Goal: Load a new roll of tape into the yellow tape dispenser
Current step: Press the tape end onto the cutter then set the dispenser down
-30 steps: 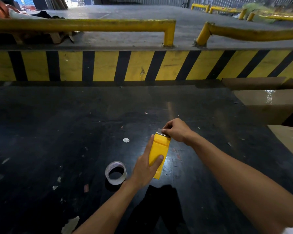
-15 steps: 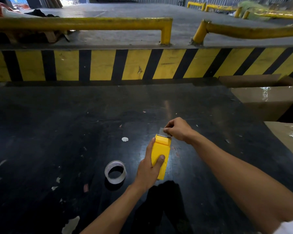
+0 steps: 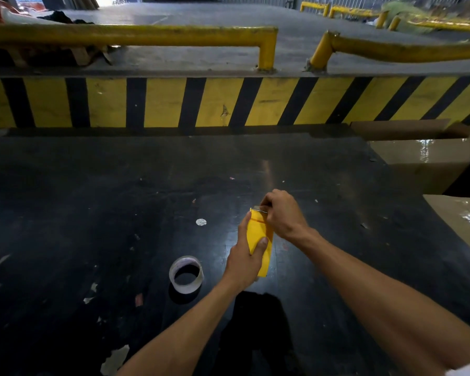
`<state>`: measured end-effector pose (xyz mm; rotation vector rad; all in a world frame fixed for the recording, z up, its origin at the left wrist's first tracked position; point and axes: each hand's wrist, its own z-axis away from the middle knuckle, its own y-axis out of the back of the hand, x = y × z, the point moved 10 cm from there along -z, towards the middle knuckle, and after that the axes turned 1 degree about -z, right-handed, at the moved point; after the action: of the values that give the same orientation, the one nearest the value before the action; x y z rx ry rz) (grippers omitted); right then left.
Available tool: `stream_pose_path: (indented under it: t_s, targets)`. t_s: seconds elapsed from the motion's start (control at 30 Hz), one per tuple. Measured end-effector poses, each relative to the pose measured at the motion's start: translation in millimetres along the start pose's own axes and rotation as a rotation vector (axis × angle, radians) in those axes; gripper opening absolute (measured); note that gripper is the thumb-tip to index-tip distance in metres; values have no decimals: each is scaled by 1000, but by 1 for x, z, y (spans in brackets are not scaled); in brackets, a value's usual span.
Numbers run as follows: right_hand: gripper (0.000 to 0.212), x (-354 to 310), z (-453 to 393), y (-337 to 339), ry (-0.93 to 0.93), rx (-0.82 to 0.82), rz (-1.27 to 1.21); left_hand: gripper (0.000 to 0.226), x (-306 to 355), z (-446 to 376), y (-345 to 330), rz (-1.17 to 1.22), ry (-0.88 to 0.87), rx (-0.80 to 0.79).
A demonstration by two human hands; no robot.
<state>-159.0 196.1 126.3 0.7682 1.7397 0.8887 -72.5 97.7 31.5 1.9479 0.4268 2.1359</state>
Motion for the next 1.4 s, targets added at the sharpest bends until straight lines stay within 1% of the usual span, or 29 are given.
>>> stream_pose_path:
  t_s: [0.1,0.17,0.2,0.23,0.27,0.3,0.33,0.4,0.43,0.53,0.67,0.77,0.83,0.9,0.97,1.0,1.03,1.1,1.13,1.2,1.3,1.4]
  targets:
    - [12,8,7,-2,18,60,60,68,5,-4,-8,40,-22,-35]
    - [10,-3,15,8,66,129,58,62,-5,-9,-10,49,12,-9]
    - [9,-26,22,12,168,165,12,54,-17,-13,-9,112,103,14]
    - [8,-58,30,9,300,176,-43,46,-32,-15,-8,192,209,2]
    - [12,-86,40,-1,379,156,-66,40,-47,-15,-8,258,274,1]
    - [16,-99,48,-8,387,155,-105,39,-54,-14,-7,296,291,20]
    - [18,-94,45,-6,325,191,-164,41,-51,-13,-4,278,269,47]
    - [7,-52,36,-1,140,260,-346,52,-37,-13,21,113,180,147]
    - [7,-32,35,0,74,262,-394,55,-34,-17,33,58,149,199]
    - [11,5,39,8,-54,263,-438,55,-39,-25,42,60,143,230]
    - [15,26,42,-12,-266,159,-626,57,-51,-16,25,-36,178,150]
    - [17,52,55,-27,-389,130,-734,71,-62,-14,6,-114,201,70]
    - [14,65,67,-41,-452,79,-772,82,-59,-11,-6,-212,141,19]
    - [16,78,80,-55,-520,43,-807,81,-59,-8,-17,-366,86,-35]
    - [16,90,93,-63,-579,25,-814,62,-66,-6,-27,-402,100,-78]
    - [14,94,99,-67,-603,13,-815,57,-71,-5,-30,-427,127,-99]
    - [13,98,104,-69,-621,2,-817,65,-77,-4,-34,-469,141,-124]
    - [13,105,110,-73,-644,-10,-812,96,-85,0,-45,-613,138,-160]
    - [13,109,112,-73,-651,-12,-809,103,-89,2,-48,-665,147,-172]
    - [12,115,116,-73,-665,-11,-800,106,-94,4,-55,-739,163,-184]
    - [10,122,121,-72,-682,-15,-792,104,-96,5,-61,-819,186,-199]
    - [12,125,124,-73,-680,-29,-778,107,-94,8,-65,-859,175,-199]
